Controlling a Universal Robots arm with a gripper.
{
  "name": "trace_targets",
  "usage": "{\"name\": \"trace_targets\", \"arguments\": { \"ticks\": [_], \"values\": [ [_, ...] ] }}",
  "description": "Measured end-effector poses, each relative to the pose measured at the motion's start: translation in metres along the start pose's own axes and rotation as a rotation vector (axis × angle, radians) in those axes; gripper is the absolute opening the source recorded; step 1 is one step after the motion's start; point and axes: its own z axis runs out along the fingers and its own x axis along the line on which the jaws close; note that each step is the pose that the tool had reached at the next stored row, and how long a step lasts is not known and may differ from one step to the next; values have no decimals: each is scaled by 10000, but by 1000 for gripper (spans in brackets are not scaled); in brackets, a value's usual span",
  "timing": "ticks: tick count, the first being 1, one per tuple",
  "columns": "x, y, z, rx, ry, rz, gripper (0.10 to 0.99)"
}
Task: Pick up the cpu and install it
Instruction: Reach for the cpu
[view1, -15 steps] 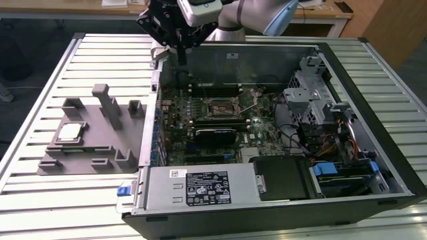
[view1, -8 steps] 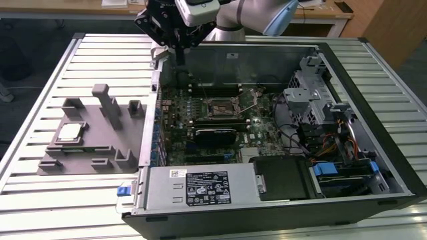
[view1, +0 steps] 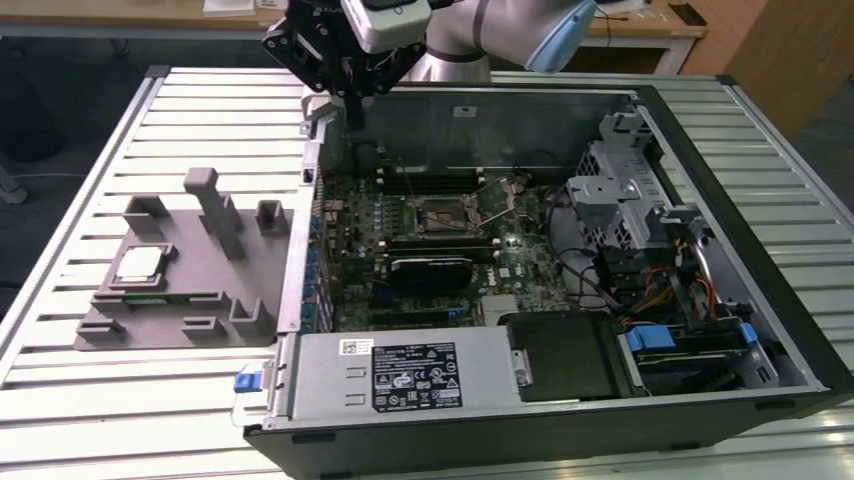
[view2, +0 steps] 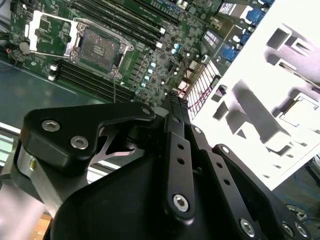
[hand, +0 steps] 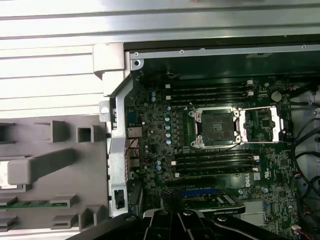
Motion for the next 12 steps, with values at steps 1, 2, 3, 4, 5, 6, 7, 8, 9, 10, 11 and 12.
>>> {"name": "trace_targets", "arguments": {
  "ticks": [1, 2, 3, 4, 5, 6, 7, 8, 9, 10, 11, 12],
  "values": [
    [11, -1, -1, 1, 0, 0, 106],
    [19, -2, -1, 0, 0, -1, 106],
    [27, -2, -1, 0, 0, -1, 106],
    [34, -3, -1, 0, 0, -1, 106],
    [40, -3, -1, 0, 0, -1, 106],
    [47, -4, -1, 0, 0, -1, 106],
    [54, -4, -2, 0, 0, -1, 106],
    [61, -5, -2, 0, 0, 0, 106],
    [68, -5, -2, 0, 0, -1, 106],
    [75, -6, -2, 0, 0, -1, 106],
    [82, -6, -2, 0, 0, -1, 106],
    [88, -7, -3, 1, 0, 0, 106]
  ]
}}
